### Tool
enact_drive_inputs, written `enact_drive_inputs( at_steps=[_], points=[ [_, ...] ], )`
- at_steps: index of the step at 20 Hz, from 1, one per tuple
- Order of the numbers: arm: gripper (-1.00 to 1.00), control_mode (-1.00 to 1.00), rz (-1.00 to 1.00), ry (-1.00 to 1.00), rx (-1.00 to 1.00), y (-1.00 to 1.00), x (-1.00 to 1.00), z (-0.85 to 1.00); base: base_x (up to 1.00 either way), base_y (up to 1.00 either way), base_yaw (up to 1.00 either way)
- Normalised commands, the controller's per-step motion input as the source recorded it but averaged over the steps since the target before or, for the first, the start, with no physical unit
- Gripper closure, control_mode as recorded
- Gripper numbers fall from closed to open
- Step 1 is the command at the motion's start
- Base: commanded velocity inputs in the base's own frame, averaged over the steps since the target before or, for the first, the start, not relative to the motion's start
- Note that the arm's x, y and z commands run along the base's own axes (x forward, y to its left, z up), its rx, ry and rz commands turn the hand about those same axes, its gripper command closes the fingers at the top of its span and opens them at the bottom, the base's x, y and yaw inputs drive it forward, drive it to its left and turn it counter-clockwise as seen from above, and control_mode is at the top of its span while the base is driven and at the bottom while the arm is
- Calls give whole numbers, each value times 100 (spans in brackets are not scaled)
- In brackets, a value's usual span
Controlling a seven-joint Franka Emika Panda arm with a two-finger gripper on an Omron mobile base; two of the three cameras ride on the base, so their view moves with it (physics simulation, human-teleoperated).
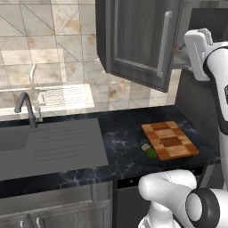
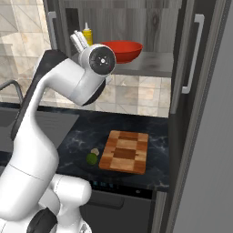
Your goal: Open the cabinet. Place the bowl and condiment on the counter. Then place the lime and garlic on the cutting board.
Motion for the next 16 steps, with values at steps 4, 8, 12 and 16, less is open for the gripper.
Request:
enact_drive_inputs(
  at_steps=[4,8,12,16],
  points=[
    [-100,-100,5,1,6,0,24,-3,0,0,0],
    [-100,-100,5,0,4,3,20,0,0,0,0],
    [-100,-100,5,0,3,6,19,0,0,0,0],
    [-100,-100,3,0,1,20,5,0,0,0,0]
  ],
)
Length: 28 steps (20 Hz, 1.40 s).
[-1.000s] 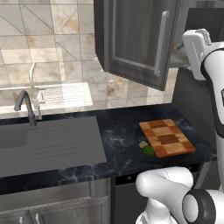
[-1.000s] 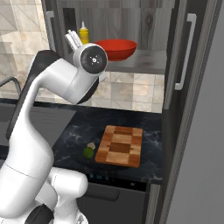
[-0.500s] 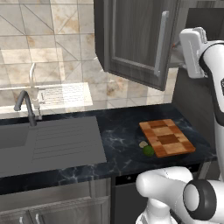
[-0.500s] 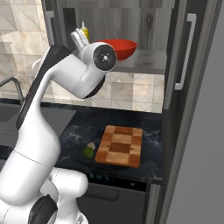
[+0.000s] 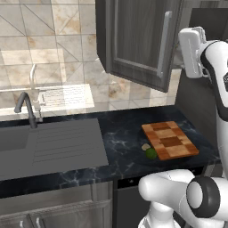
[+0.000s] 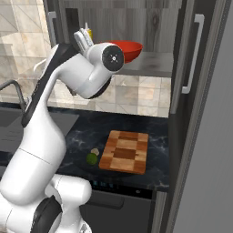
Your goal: Open the cabinet. Place the bowl and condiment on the counter. Then place the lime and garlic on the cutting board.
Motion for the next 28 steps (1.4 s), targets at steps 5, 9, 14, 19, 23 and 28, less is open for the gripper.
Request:
enact_drive_inputs(
  at_steps=[5,9,14,19,23,28],
  points=[
    [-100,-100,1,0,0,33,0,0,0,0,0],
    [-100,-100,0,0,0,38,0,0,0,0,0],
    [-100,-100,0,0,0,37,0,0,0,0,0],
    [-100,-100,2,0,0,33,0,0,0,0,0],
    [-100,-100,4,0,0,35,0,0,0,0,0],
    [-100,-100,6,0,0,38,0,0,0,0,0]
  ],
)
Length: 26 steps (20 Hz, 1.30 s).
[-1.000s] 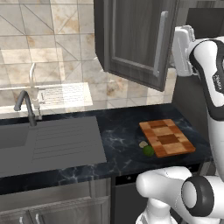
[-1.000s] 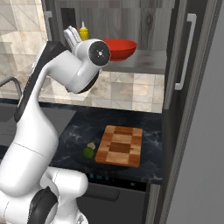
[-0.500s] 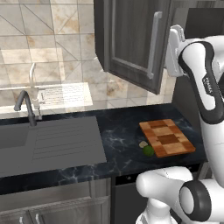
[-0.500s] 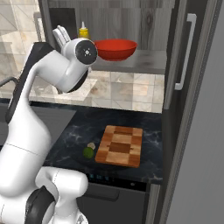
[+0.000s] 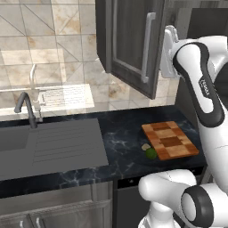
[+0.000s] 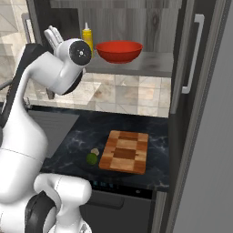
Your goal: Open the cabinet. Place the bowl and condiment on the counter. Then place the lime and garlic on the cutting board.
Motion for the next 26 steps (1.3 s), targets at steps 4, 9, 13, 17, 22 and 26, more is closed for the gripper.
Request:
enact_drive_inputs(
  at_steps=[4,9,13,17,22,26],
  points=[
    [-100,-100,7,0,0,39,0,0,0,0,0],
    [-100,-100,7,0,0,39,0,0,0,0,0],
    [-100,-100,7,0,0,37,0,0,0,0,0],
    [-100,-100,7,0,0,31,0,0,0,0,0],
    [-100,-100,7,0,0,20,0,-3,0,0,0],
    [-100,-100,6,0,0,18,0,-7,0,0,0]
  ],
)
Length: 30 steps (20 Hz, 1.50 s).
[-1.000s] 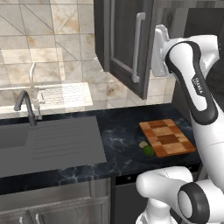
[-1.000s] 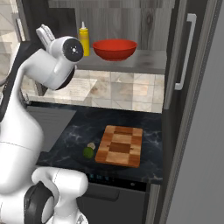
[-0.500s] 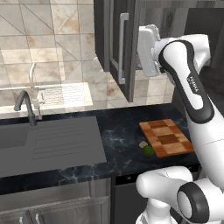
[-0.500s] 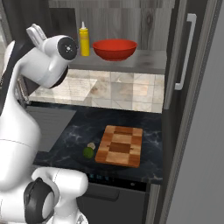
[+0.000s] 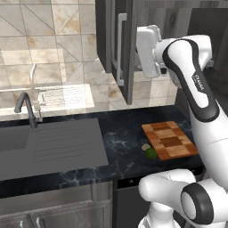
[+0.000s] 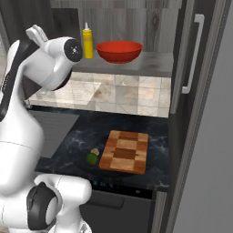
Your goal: Open the cabinet. Place the bowl and condiment on the counter. Then place the lime and garlic on the cutting board.
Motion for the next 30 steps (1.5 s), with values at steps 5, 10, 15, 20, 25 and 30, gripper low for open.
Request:
enact_drive_inputs(
  at_steps=[5,10,15,20,25,30],
  points=[
    [-100,-100,4,-1,0,8,0,-5,0,0,0],
    [-100,-100,0,-20,-15,-16,-16,0,0,0,0],
    [-100,-100,0,-25,-15,-18,-38,0,0,0,0],
    [-100,-100,0,-20,-11,-26,-33,0,0,0,0],
    [-100,-100,0,-10,-6,-30,-28,0,0,0,0],
    [-100,-100,0,-3,-5,-31,-30,0,0,0,0]
  ],
)
